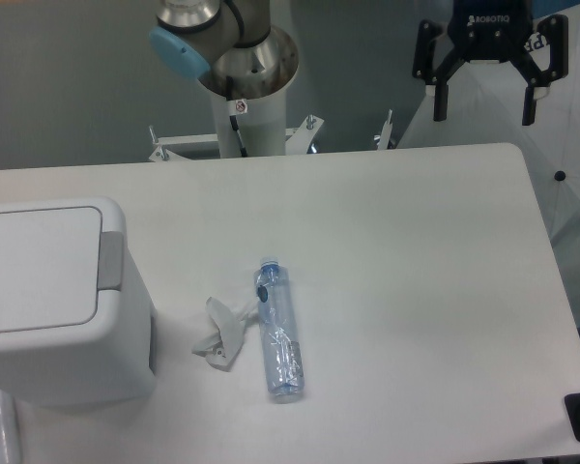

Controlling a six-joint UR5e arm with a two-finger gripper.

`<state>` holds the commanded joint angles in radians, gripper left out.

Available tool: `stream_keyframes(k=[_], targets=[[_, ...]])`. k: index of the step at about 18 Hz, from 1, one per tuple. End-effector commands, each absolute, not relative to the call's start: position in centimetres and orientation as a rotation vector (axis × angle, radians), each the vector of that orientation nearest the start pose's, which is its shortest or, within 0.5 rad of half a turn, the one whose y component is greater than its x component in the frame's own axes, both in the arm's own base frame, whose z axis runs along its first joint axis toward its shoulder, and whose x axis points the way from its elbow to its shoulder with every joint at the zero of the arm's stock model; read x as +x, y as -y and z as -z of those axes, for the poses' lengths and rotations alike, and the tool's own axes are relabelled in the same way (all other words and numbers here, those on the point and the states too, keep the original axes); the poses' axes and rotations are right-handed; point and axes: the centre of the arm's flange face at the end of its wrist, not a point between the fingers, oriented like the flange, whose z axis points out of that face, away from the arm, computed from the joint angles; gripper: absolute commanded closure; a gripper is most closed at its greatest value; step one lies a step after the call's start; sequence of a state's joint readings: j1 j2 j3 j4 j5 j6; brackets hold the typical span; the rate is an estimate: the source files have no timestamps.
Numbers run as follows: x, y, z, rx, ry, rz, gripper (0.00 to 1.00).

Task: Open the trash can
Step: 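Move the open gripper from its raised position toward the white trash can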

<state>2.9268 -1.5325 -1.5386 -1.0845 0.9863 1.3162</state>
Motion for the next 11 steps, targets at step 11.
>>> stream_keyframes(k=[11], targets=[[-43.1, -32.0, -61.2, -2.36, 0.127, -0.354, 0.0]])
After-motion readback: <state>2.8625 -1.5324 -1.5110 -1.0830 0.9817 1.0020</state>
